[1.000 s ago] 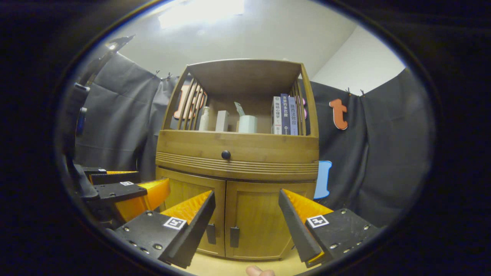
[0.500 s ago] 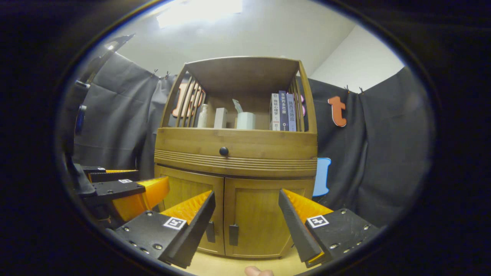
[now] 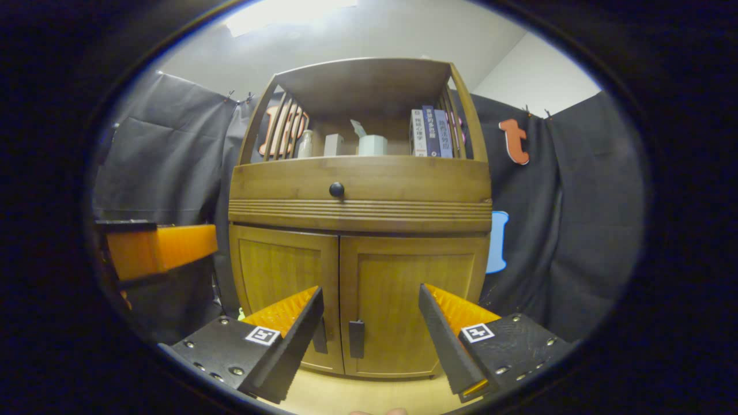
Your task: Open the right door of the double-door shoe cabinet with the right hand, and open the left door with the left hand.
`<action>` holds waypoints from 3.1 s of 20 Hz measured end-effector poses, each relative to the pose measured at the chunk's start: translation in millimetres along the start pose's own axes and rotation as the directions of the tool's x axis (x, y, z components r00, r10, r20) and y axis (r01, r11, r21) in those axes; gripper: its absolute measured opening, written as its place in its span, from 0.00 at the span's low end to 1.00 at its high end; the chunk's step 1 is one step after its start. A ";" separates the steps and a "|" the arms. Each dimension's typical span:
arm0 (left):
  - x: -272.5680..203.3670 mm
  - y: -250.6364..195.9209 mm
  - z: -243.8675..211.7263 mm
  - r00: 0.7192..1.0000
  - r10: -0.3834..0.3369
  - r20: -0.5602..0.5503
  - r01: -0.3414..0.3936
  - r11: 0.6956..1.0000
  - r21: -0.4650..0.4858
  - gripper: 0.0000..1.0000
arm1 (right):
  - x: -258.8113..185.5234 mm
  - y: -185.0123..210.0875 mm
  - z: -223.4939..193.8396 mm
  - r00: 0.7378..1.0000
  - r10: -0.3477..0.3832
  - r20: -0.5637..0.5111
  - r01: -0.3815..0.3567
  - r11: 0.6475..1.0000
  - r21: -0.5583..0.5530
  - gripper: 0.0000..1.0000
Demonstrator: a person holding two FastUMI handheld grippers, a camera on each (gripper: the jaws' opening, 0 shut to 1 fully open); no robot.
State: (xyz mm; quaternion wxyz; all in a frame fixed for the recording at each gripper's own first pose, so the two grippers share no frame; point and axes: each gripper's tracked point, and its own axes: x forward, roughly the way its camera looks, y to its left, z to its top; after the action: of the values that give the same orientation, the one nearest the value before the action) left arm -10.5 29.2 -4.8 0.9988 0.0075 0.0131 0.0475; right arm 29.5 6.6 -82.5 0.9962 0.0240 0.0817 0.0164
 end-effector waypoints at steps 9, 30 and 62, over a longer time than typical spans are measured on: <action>-11.9 64.1 -4.3 0.982 0.187 -0.019 -0.186 0.982 0.024 0.97 | 59.0 15.7 -81.7 0.987 0.047 -0.153 -0.045 0.999 0.016 0.98; -45.3 143.4 -3.9 0.904 0.427 -0.020 -0.425 0.903 0.069 0.95 | 139.9 22.1 -184.6 0.936 -0.031 -0.351 0.004 0.997 -0.078 0.36; -35.5 69.9 -19.1 0.988 0.138 -0.062 -0.137 0.990 0.020 0.95 | 135.3 15.6 -182.4 0.931 -0.083 -0.356 0.094 0.996 0.013 0.23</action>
State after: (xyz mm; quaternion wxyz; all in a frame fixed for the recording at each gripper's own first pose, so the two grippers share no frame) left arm -52.9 95.7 -21.9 0.9921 0.0149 0.0445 0.1165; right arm 132.6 35.4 -283.5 0.9644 0.0315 0.2615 -0.0256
